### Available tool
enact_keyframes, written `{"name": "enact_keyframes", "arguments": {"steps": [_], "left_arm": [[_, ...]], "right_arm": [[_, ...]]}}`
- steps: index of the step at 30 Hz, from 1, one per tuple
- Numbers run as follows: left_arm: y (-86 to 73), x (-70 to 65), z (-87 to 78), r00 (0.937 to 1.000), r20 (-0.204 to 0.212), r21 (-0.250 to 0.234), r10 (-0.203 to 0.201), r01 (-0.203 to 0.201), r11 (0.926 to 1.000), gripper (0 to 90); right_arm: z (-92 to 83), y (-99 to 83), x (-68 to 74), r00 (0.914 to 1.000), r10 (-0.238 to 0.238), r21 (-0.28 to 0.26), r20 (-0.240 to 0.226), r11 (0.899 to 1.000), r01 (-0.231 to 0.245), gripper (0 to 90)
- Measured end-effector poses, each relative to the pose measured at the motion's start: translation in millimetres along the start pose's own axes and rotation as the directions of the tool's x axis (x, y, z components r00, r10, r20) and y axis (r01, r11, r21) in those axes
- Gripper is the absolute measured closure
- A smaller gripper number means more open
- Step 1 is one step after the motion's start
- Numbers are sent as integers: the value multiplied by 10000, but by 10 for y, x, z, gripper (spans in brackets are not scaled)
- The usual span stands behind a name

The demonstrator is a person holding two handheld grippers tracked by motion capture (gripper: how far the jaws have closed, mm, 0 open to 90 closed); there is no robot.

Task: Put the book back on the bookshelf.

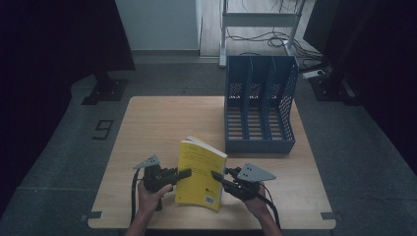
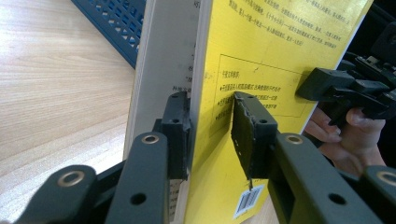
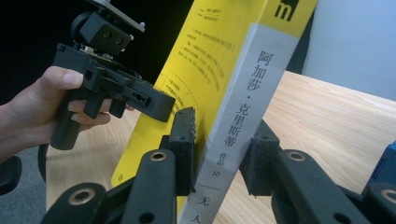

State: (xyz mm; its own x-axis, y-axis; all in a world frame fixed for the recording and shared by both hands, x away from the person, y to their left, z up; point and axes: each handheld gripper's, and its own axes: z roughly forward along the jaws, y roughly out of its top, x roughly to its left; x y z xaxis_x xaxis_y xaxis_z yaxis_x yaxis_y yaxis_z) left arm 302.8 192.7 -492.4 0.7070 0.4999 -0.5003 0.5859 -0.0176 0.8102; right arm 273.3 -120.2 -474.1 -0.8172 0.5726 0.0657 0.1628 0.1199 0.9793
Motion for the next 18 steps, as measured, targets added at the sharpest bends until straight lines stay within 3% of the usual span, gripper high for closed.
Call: {"name": "enact_keyframes", "arguments": {"steps": [6,11,18], "left_arm": [[-3,-27,15,9995,254,96,175,-178,9998,702],[16,-126,40,9971,397,193,650,-658,9976,703],[15,-129,38,9972,367,173,652,-659,9977,705]], "right_arm": [[-18,20,9,9998,105,-205,-159,9997,-108,671],[-58,66,15,9998,107,-383,-167,9992,-114,673],[-47,72,16,9998,191,-324,-32,9993,-192,672]]}}
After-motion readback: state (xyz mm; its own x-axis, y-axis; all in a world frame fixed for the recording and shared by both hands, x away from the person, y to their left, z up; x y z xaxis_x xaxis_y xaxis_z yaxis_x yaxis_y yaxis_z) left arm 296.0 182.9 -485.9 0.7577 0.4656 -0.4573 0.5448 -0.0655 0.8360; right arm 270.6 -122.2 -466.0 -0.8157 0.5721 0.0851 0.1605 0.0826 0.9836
